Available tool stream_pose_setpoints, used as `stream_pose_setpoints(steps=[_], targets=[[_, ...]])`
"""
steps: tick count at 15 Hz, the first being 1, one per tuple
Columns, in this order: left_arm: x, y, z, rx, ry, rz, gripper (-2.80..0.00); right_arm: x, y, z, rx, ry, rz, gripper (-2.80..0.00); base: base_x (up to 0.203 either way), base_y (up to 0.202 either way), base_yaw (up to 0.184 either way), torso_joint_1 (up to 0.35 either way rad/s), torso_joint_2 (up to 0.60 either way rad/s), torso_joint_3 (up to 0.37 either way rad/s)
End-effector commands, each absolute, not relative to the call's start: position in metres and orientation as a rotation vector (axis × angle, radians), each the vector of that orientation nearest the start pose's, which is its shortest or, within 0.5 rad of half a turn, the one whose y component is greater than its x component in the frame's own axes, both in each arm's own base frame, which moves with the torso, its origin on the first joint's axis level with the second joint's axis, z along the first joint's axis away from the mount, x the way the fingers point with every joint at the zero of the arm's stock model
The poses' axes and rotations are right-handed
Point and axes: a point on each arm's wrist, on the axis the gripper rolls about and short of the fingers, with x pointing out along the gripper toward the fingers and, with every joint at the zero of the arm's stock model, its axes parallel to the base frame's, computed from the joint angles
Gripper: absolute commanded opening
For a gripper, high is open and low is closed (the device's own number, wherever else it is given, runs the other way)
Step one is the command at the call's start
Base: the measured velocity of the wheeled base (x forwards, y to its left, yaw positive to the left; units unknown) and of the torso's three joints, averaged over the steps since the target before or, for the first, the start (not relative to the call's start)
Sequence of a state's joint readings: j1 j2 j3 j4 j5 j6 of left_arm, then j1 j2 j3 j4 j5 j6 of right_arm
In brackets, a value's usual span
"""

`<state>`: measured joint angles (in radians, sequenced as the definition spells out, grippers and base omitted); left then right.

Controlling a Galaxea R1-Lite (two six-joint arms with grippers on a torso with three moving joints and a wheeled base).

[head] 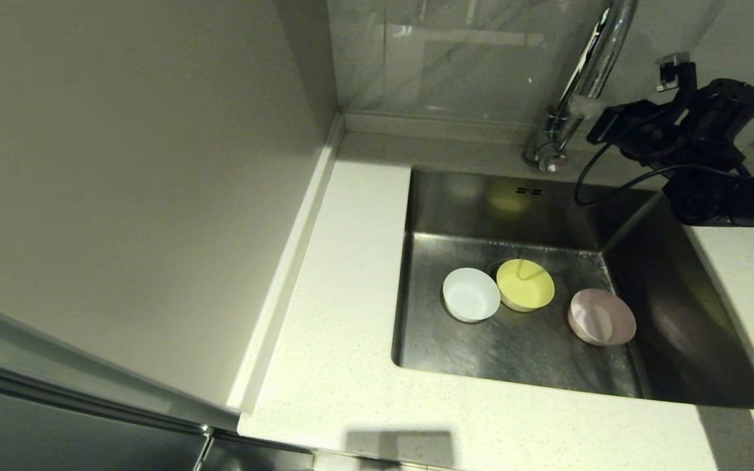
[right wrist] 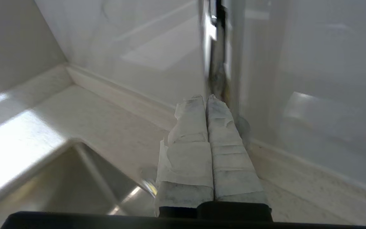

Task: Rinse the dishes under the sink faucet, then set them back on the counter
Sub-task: Turn on the faucet

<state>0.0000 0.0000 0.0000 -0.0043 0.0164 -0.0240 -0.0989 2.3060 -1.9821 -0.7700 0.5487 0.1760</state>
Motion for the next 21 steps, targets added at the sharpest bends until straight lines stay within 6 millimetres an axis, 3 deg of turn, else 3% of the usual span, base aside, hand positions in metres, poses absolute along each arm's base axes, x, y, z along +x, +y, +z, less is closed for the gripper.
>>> stream_pose_setpoints(steps=[1, 4, 8, 14, 17, 21], targets=[[-0.023, 0.0, 0.076, -0.025, -0.006, 0.017, -2.8, 0.483, -0.035, 0.275, 0.031, -0.373, 0.486, -2.8, 0.0, 0.0, 0.0, 0.0, 0.0, 0.0], [-0.023, 0.0, 0.076, -0.025, -0.006, 0.017, -2.8, 0.479, -0.04, 0.278, 0.018, -0.365, 0.543, -2.8, 0.0, 0.0, 0.0, 0.0, 0.0, 0.0], [-0.023, 0.0, 0.076, -0.025, -0.006, 0.017, -2.8, 0.468, -0.064, 0.284, 0.017, -0.295, 0.771, -2.8, 0.0, 0.0, 0.0, 0.0, 0.0, 0.0], [-0.023, 0.0, 0.076, -0.025, -0.006, 0.017, -2.8, 0.455, -0.094, 0.285, 0.026, -0.191, 0.948, -2.8, 0.0, 0.0, 0.0, 0.0, 0.0, 0.0], [-0.023, 0.0, 0.076, -0.025, -0.006, 0.017, -2.8, 0.456, -0.095, 0.286, 0.025, -0.221, 0.895, -2.8, 0.0, 0.0, 0.0, 0.0, 0.0, 0.0], [-0.023, 0.0, 0.076, -0.025, -0.006, 0.017, -2.8, 0.449, -0.098, 0.296, 0.064, -0.3, 0.663, -2.8, 0.0, 0.0, 0.0, 0.0, 0.0, 0.0]])
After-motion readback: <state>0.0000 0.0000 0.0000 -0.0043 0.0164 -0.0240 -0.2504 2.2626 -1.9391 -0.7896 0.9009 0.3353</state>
